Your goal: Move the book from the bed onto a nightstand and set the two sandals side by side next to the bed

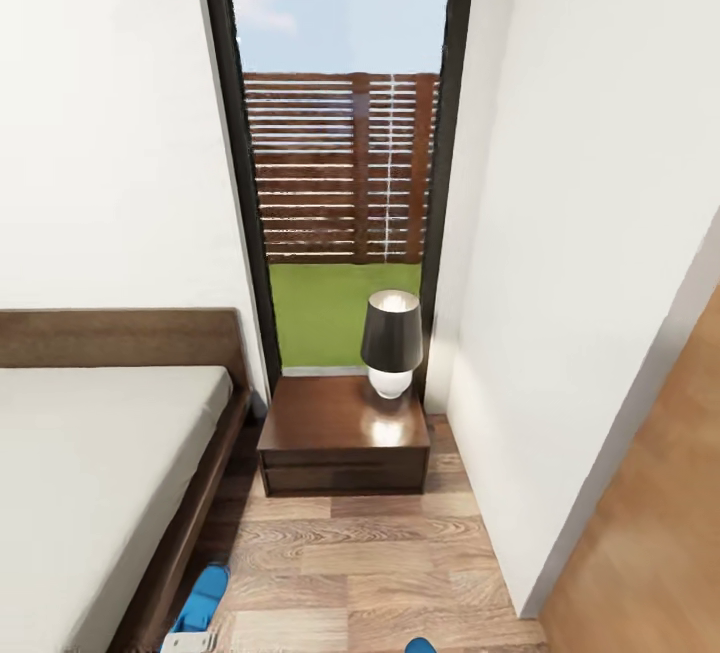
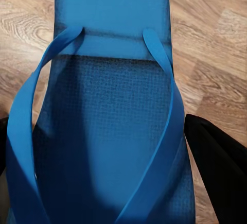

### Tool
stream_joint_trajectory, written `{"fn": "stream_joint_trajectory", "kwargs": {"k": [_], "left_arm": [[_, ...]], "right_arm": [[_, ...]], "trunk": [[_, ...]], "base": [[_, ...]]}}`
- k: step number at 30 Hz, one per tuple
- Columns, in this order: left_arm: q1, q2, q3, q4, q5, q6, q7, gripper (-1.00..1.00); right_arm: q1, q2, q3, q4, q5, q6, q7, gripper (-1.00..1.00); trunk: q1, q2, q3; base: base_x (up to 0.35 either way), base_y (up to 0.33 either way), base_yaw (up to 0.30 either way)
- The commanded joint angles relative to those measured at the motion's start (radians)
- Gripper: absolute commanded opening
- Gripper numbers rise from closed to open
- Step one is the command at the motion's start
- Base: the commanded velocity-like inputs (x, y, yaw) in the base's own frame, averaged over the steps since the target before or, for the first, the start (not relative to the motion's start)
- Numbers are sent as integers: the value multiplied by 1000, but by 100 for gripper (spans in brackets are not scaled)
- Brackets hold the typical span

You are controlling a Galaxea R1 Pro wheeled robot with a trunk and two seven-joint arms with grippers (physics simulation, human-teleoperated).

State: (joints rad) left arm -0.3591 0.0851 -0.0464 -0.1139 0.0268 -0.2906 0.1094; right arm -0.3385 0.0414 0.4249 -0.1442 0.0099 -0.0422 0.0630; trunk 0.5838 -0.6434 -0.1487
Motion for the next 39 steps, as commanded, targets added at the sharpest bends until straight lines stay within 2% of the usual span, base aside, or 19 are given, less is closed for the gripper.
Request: {"fn": "stream_joint_trajectory", "kwargs": {"k": [1,4,11,18,23,39], "left_arm": [[2,0,-6,2,2,-2,4,-100],[17,-4,-6,13,2,0,4,-100],[46,-43,-5,75,2,14,12,-100],[74,-65,-3,112,6,22,14,-100],[84,-86,-2,116,8,22,15,-100],[103,-112,-3,115,7,10,15,-100]], "right_arm": [[-1,-1,-1,1,1,-4,3,-100],[2,-2,-1,0,1,-4,3,-100],[4,-7,-4,1,0,-5,3,-100],[4,-9,-8,2,-9,-4,3,-100],[9,-13,-9,2,-33,-4,3,-100],[14,-22,-10,11,-47,-30,3,-100]], "trunk": [[0,-1,-2],[0,-1,-2],[0,-1,-2],[0,-1,-2],[0,-1,-2],[0,-1,-2]], "base": [[0,-1,258],[0,-1,269],[0,0,283],[0,0,225],[0,0,72],[0,0,8]]}}
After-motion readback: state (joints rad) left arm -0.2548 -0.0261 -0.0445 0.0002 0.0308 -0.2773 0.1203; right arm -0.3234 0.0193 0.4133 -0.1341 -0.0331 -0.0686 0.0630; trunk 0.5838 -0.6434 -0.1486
